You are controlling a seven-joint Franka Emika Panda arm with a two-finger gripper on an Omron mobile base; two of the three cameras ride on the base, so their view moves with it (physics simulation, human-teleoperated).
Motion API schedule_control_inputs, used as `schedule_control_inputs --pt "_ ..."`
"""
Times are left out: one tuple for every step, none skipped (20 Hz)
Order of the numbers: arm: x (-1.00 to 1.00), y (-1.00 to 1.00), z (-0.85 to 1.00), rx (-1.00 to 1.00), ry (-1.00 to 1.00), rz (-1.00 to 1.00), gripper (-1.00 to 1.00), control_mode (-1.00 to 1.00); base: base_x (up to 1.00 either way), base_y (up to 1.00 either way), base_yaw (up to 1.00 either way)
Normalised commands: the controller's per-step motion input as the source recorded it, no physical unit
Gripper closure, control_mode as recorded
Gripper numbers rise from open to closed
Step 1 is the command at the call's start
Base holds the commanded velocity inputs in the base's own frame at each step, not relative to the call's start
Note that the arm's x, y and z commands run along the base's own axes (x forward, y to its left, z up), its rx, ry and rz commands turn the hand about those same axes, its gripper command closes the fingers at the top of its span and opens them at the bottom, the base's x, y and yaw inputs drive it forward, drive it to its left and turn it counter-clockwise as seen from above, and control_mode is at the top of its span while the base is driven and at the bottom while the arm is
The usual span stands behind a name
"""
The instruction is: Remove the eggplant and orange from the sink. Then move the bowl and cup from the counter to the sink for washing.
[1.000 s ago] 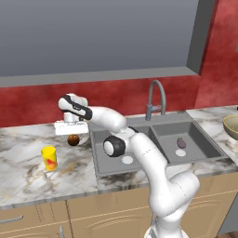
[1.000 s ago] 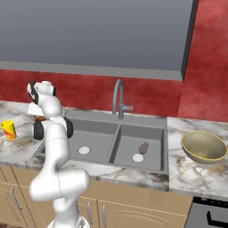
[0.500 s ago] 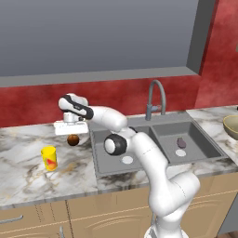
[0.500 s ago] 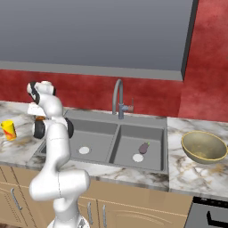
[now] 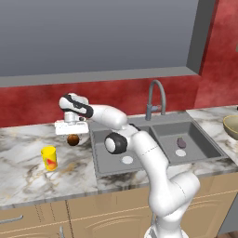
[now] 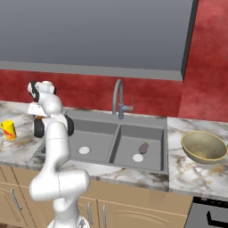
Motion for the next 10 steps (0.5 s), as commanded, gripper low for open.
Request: schedule_control_inputs --pt "-0.08 -0.01 0.07 -0.03 0.00 -0.05 -1.00 -1.00 0.00 0.00 0.00" --pt "-0.06 0.00 0.12 -0.03 0.00 -0.02 -1.00 -1.00 0.00 0.00 0.00" --pt "-0.05 0.00 0.16 -0.02 -0.04 0.00 -1.00 -1.00 0.00 0.00 0.00" --pt "-0.07 0.00 0.19 -0.01 -0.07 0.00 -1.00 -1.00 0.00 0.00 0.00" --pt "-0.10 0.00 0.22 -0.01 -0.10 0.00 -1.00 -1.00 0.00 0.00 0.00" --pt "-0.13 0.00 0.24 -0.02 -0.13 0.00 -1.00 -1.00 0.00 0.00 0.00" --pt "-0.14 0.00 0.26 -0.02 -0.14 0.00 -1.00 -1.00 0.00 0.00 0.00" --pt "-0.17 0.00 0.27 -0.01 -0.16 0.00 -1.00 -1.00 0.00 0.00 0.00" --pt "-0.17 -0.02 0.27 0.00 -0.15 0.00 -1.00 -1.00 0.00 0.00 0.00" --pt "-0.17 -0.03 0.26 0.00 -0.15 0.00 -1.00 -1.00 0.00 0.00 0.00"
